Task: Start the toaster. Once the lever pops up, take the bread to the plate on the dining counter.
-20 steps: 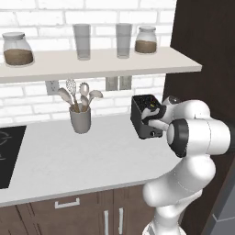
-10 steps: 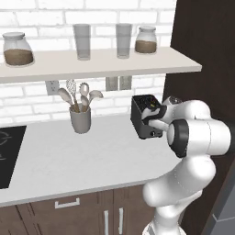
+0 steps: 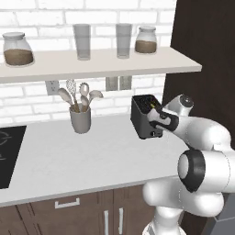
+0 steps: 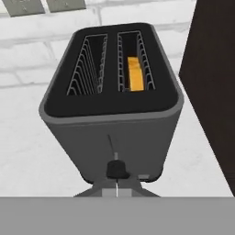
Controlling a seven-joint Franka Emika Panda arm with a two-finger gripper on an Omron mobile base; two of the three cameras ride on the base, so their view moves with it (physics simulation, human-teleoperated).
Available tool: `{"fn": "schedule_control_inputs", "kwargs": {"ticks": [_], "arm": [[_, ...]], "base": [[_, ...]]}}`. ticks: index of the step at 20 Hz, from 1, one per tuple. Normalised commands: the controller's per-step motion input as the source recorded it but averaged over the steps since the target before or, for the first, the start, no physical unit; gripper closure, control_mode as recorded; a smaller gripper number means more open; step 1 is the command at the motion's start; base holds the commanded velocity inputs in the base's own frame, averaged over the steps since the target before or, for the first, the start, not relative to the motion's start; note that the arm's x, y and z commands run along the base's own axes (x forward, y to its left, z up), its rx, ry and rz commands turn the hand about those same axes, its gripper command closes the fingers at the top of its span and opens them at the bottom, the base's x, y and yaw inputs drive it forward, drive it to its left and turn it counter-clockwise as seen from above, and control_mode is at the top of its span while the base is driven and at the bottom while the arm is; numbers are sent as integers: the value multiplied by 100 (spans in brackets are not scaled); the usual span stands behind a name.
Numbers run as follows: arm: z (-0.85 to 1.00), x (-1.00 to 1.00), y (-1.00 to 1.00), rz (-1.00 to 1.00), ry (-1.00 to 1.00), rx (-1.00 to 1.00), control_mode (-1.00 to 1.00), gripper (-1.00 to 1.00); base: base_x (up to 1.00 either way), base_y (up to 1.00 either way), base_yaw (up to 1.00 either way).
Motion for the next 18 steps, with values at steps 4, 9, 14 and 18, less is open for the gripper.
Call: {"fn": "schedule_control_inputs", "kwargs": {"ticks": [4,9,14,18], "arm": [[84,-7,-1,-3,1,-5,-100,100],[74,1,-2,-6,13,-5,-100,100],[13,27,-2,0,2,0,-100,100],[0,19,-14,0,0,0,-100,100]], "base": [[0,0,0],[0,0,0],[0,0,0],[0,0,0]]}}
